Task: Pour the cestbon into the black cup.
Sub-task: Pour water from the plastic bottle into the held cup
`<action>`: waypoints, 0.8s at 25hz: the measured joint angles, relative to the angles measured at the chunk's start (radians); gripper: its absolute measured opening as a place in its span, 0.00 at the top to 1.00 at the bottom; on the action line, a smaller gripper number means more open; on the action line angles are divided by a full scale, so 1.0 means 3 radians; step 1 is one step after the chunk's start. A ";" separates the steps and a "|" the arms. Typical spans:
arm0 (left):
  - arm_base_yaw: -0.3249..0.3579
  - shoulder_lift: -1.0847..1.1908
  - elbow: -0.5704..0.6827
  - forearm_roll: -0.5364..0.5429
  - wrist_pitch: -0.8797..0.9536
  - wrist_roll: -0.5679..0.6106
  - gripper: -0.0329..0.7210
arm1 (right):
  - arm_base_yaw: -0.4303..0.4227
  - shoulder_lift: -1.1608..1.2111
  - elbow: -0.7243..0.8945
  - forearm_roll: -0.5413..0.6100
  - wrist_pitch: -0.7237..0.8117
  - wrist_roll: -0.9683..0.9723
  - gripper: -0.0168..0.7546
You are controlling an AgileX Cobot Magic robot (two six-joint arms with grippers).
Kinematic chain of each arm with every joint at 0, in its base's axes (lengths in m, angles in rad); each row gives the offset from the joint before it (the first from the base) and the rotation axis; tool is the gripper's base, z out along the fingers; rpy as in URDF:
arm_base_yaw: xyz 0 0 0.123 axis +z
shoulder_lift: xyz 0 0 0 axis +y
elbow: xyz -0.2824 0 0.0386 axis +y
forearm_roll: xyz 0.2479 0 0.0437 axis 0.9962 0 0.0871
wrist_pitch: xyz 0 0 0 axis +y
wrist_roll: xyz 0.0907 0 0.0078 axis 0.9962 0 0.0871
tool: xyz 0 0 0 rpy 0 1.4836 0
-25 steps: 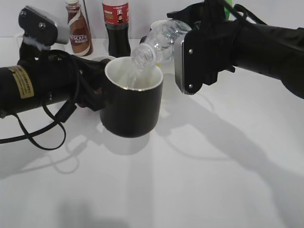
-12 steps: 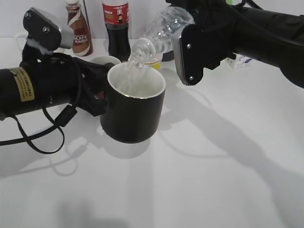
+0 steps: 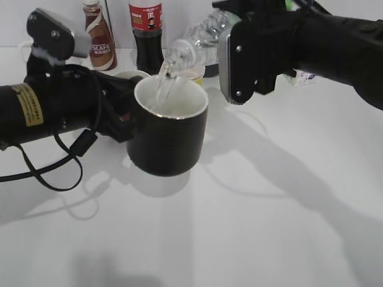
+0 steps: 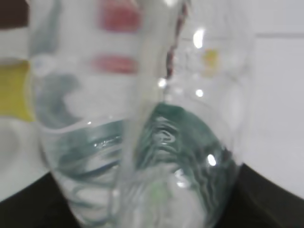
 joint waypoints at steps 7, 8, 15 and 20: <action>0.0089 0.0000 0.0000 -0.0202 -0.0237 -0.0003 0.90 | 0.0000 0.0000 0.0134 -0.0204 0.0220 0.1700 0.39; 0.0124 0.0000 0.0000 -0.0221 -0.0272 -0.0003 0.90 | 0.0000 0.0000 0.0162 -0.0302 0.0212 0.2125 0.39; 0.0518 0.0000 0.0000 -0.0367 -0.0575 -0.0003 0.90 | -0.0072 0.0000 0.0203 -0.0450 0.0101 0.4617 0.39; 0.1110 0.0000 0.0000 -0.0636 -0.0612 0.0061 0.90 | -0.0366 0.0000 0.0214 -0.0072 0.0101 0.4831 0.39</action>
